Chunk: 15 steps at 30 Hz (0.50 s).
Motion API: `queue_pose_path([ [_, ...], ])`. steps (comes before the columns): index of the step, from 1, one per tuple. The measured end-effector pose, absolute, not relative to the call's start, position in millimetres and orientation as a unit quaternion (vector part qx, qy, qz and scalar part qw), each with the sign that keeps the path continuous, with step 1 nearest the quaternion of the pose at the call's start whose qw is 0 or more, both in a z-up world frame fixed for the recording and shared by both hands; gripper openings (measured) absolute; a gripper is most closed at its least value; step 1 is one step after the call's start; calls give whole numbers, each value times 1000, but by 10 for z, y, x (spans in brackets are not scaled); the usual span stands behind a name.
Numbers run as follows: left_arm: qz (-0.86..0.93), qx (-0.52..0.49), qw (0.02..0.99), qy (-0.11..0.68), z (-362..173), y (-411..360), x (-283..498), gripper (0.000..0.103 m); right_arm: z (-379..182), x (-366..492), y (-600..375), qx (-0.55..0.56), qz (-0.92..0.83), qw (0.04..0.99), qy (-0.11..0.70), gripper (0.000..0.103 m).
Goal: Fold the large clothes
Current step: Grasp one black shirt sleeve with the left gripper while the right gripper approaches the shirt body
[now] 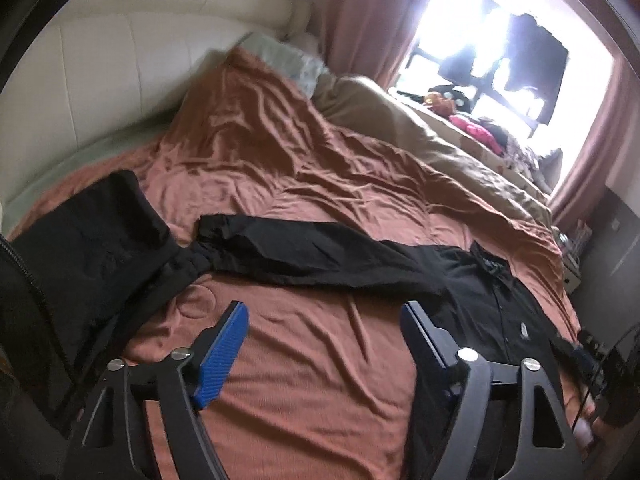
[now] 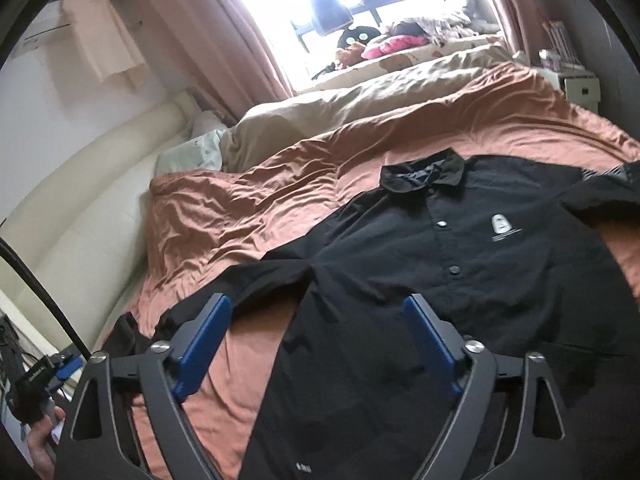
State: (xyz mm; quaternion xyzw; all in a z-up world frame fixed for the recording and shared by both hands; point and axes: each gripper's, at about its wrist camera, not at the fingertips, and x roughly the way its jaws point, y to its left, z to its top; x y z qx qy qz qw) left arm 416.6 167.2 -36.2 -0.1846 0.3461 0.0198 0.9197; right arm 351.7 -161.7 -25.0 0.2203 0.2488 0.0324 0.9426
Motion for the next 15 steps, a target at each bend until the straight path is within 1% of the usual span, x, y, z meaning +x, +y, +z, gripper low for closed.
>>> queue_pose_path([
  [2,23,-202,910,360,-475,1771,4346,68,-320,3698,-1603,232,33,938,257,79],
  [8,43,-238,883,402,-912,2034,4858,67,-555,4326,-1540,252,29,922,292,61],
  [11,59,-238,873,422,-1167,2107,5145,67,-600,4528,-1489,258,28,916,305,58],
  [12,64,-242,868,428,-1252,2123,5234,67,-606,4591,-1478,259,25,915,307,56],
  [15,73,-260,854,445,-1533,2178,5479,67,-614,4781,-1448,259,23,914,310,55],
])
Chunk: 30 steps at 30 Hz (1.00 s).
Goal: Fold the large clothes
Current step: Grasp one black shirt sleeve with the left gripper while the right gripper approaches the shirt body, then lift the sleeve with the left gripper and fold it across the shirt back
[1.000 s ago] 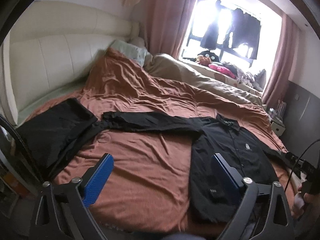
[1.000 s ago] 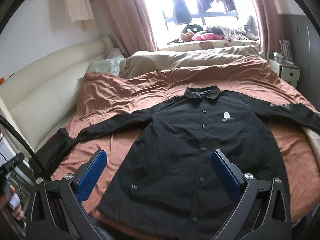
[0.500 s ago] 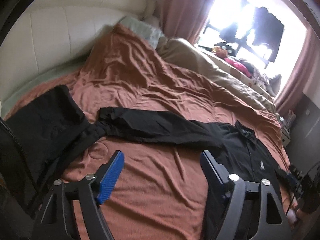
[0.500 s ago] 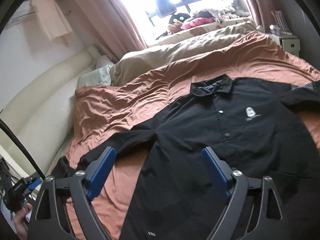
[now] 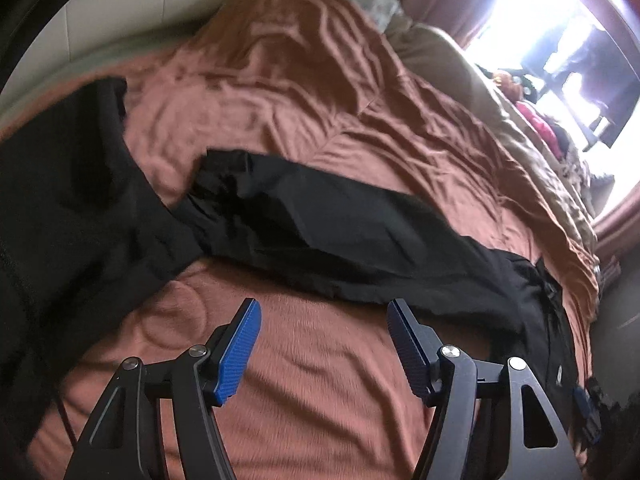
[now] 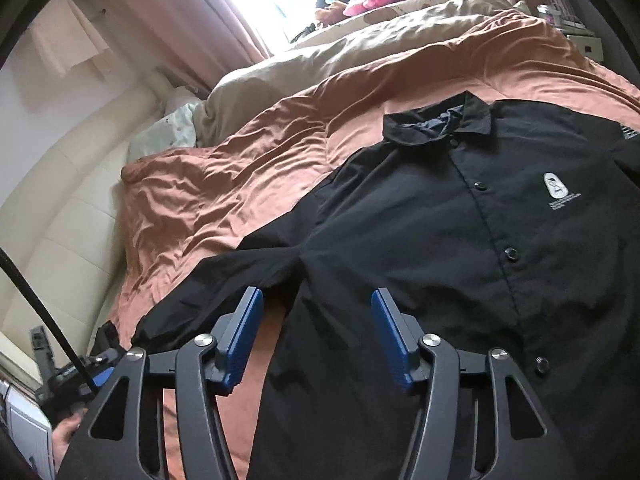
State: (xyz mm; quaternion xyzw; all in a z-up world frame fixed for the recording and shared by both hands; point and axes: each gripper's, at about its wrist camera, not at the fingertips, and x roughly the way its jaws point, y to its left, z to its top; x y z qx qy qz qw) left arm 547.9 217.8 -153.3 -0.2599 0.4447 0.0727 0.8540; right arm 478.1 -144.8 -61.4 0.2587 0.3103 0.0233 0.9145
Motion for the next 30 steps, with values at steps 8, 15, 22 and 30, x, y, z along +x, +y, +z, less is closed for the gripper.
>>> queue_pose_path([
  [8,118,-258,826,487,-2119,2226,5912,67,-841,5214,-1406,271,15,902,336,47],
  [15,142,-235,839,470,-2139,2206,6091,24,-997,5558,-1394,313,36,884,346,38],
  [22,110,-224,872,422,-1674,2152,6070,4,-1214,5982,-1434,370,76,857,350,23],
  [30,41,-198,912,356,-814,1884,6153,1,-1438,6424,-1429,387,84,844,362,20],
])
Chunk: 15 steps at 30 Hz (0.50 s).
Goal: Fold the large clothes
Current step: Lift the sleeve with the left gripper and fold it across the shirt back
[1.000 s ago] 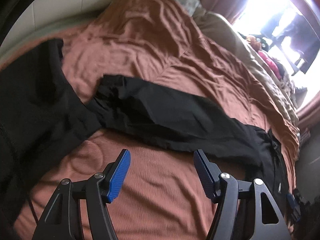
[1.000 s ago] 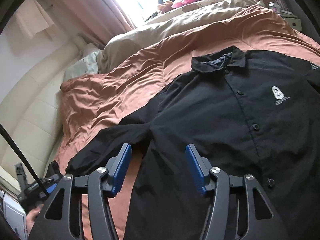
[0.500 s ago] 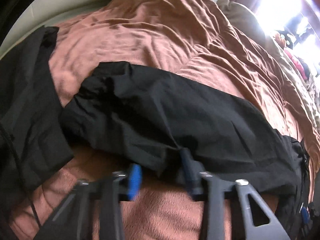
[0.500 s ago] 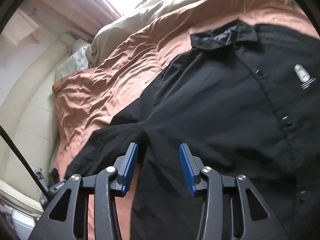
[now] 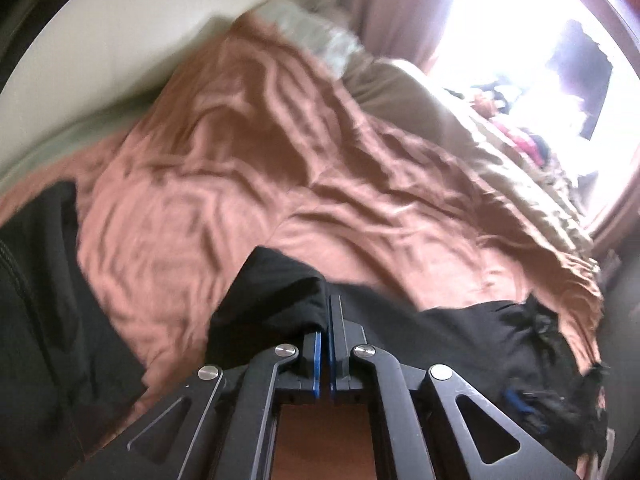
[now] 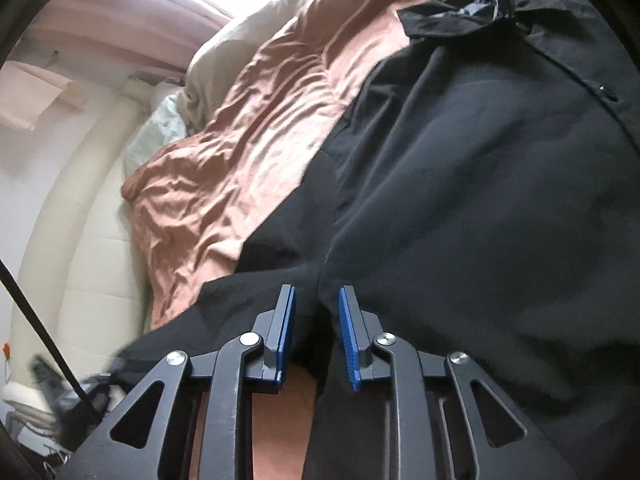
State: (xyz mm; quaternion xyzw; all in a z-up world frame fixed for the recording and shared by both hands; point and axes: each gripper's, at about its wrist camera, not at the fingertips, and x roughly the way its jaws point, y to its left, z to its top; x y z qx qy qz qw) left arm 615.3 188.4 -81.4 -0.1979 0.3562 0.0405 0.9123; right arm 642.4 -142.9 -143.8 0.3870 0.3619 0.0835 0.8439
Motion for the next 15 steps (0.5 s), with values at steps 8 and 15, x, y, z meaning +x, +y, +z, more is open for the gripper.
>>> queue_pose_path([
  [8,-42,-172,934,309,-127,1244,6228,1,-1580,6485,-1404,375,77,836,393,19],
  [15,-110,-143,940,288,323,545,6240,1,-1250,5769,-1712,390,63,854,338,20],
])
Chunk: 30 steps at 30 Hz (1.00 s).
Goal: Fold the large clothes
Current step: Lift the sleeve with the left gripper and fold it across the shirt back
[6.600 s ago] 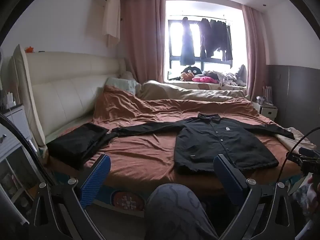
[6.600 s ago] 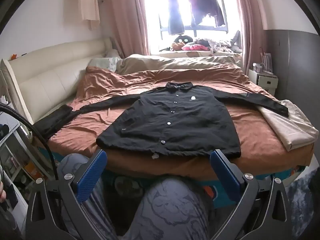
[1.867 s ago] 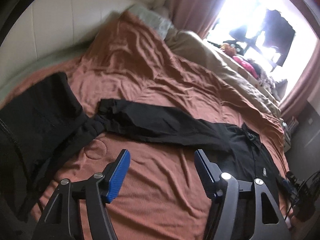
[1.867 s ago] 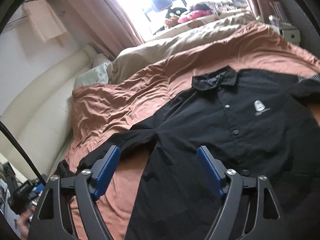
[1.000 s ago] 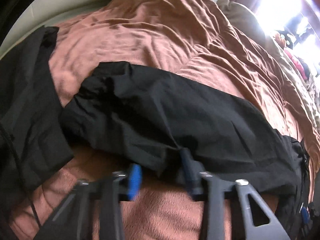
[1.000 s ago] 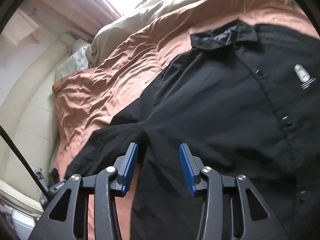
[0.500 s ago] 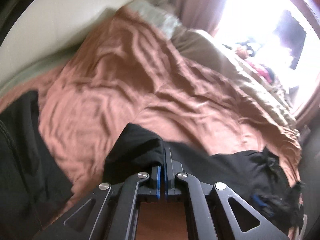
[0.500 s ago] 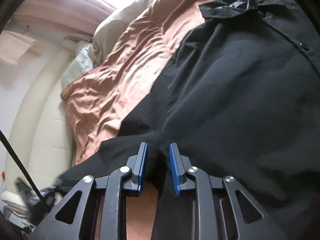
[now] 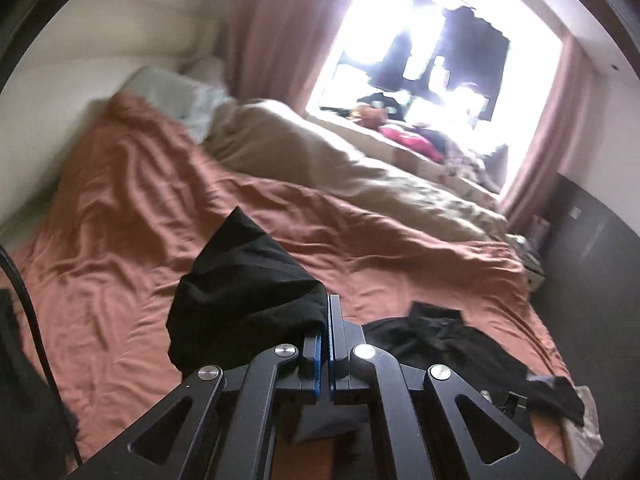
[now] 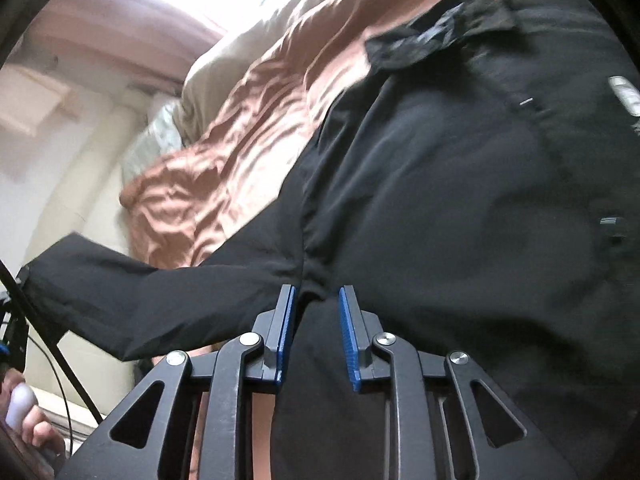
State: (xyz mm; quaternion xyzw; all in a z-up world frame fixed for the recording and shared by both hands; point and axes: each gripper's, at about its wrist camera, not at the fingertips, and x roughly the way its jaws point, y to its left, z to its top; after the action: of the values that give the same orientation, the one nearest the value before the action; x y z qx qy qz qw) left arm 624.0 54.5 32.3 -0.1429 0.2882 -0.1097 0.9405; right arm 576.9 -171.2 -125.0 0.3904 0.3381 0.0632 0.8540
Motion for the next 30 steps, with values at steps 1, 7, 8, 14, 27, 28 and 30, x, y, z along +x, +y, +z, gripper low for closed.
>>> queue_pose_path([
  [1,-121,-136,941,287,388,406,6245,1,-1192,5666,-1786,394,55,856,331,20],
  [7,-176,-103,938,282,633,-279,6270,1,-1021,5091,-2078,424,66,861,273,76],
  [8,-184,-101,936,281,660,-370,6274,1,-1042,4992,-2112,425,60,862,270,77],
  [14,-253,-79,922,284,690,-1115,6285,1,-1218,4507,-2452,438,-24,857,268,77],
  [27,-352,-20,852,387,122,-2279,6409,75,-1457,4389,-2824,522,-69,812,250,77],
  [28,-357,-21,847,393,45,-2280,6407,86,-1465,4377,-2856,527,-72,809,248,77],
  [30,-359,-20,844,398,-61,-2255,6379,87,-1475,4383,-2874,533,-78,806,245,77],
])
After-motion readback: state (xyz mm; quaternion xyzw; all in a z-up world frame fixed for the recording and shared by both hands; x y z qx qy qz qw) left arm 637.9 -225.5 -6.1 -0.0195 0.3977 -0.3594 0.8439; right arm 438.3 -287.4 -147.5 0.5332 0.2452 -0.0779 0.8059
